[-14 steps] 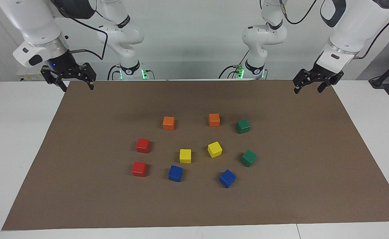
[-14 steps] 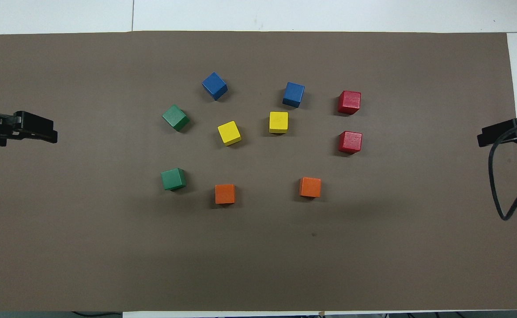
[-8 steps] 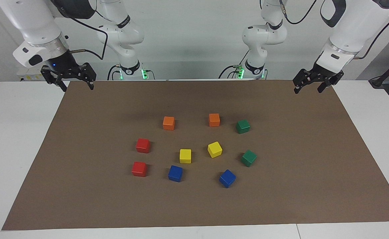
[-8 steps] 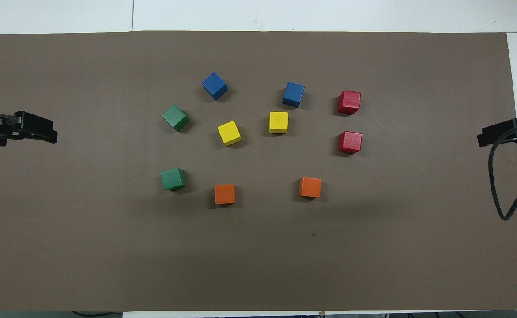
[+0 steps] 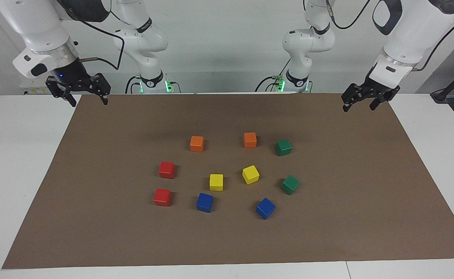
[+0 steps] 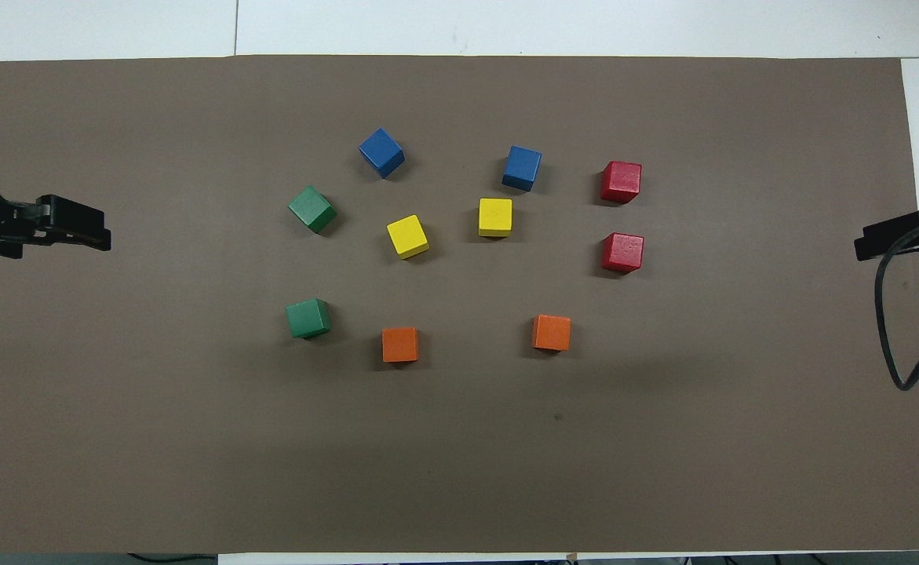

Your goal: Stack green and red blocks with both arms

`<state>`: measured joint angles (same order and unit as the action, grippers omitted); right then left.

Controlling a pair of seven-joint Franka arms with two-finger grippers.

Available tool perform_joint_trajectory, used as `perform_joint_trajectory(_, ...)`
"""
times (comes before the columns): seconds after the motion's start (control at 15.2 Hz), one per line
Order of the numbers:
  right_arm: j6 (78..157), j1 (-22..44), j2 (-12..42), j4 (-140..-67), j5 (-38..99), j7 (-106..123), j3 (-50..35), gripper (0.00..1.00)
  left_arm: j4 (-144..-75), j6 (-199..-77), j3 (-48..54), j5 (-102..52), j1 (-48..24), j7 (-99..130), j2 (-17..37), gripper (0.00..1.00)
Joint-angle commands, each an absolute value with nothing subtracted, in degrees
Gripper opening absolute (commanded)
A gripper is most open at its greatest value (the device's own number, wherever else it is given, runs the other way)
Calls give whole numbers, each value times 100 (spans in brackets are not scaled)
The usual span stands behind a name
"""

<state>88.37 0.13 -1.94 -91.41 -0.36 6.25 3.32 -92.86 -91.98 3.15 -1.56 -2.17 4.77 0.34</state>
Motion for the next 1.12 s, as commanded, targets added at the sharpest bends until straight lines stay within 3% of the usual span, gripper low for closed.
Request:
perform_joint_trajectory(0.0, 8912, 17, -387, -9360, 26, 677, 325, 100, -9728, -9675, 316, -141, -438, 659, 131, 100)
perform_joint_trajectory(0.26, 8964, 61, -465, -9570, 26, 888, 264, 100, -11054, -10878, 316, -141, -1219, 1860, 61, 100)
perform_joint_trajectory(0.59, 9738, 517, -572, -10458, 26, -569, 237, 100, -11969, -11750, 325, -141, -1564, 2355, 62, 100)
perform_joint_trajectory(0.79, 10273, 878, -318, -10722, 18, -1491, 237, 100, -12242, -12232, 316, -141, -1845, 3014, 272, 100)
perform_joint_trajectory(1.05, 11046, 1195, 438, -10740, 18, -2397, 237, 100, -12322, -12515, 316, -141, -1890, 3067, 325, 100)
